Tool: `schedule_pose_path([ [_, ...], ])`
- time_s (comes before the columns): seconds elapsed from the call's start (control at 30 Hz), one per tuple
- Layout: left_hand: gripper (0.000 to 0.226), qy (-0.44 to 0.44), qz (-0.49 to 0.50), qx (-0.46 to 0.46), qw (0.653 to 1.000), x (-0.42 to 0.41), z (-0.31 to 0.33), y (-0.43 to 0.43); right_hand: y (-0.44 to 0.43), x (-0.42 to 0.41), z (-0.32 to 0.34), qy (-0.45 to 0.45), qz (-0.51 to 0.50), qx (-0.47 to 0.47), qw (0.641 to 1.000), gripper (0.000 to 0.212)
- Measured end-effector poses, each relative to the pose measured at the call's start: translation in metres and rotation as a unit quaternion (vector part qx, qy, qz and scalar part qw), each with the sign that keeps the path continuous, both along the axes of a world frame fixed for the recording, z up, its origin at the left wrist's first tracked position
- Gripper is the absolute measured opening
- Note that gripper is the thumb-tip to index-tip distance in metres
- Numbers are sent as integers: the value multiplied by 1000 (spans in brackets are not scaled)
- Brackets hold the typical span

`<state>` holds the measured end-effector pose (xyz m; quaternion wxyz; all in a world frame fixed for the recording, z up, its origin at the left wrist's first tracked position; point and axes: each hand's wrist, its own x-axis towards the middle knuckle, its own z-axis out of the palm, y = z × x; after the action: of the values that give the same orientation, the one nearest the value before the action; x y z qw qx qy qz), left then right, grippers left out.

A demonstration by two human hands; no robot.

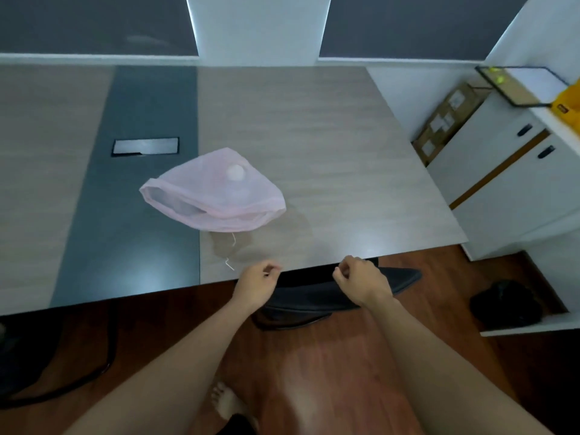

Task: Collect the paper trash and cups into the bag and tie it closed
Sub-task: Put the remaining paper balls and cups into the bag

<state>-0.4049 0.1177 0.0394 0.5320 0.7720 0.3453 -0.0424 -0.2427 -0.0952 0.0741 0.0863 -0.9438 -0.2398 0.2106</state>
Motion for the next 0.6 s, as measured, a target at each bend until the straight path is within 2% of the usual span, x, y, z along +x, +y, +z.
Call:
schedule_pose_path([
  [0.23, 25, 32, 160, -33, 986, -60, 8, 124, 80, -3, 29, -16, 2, 45, 999, 30],
  [0.43, 20, 20, 252, -95, 963, -68, 10, 186, 161, -13, 31, -32, 73, 83, 993, 34],
  [0.6, 48, -25, 316, -179, 931, -53, 7, 205, 235, -10, 29, -44, 156, 95, 982, 38],
])
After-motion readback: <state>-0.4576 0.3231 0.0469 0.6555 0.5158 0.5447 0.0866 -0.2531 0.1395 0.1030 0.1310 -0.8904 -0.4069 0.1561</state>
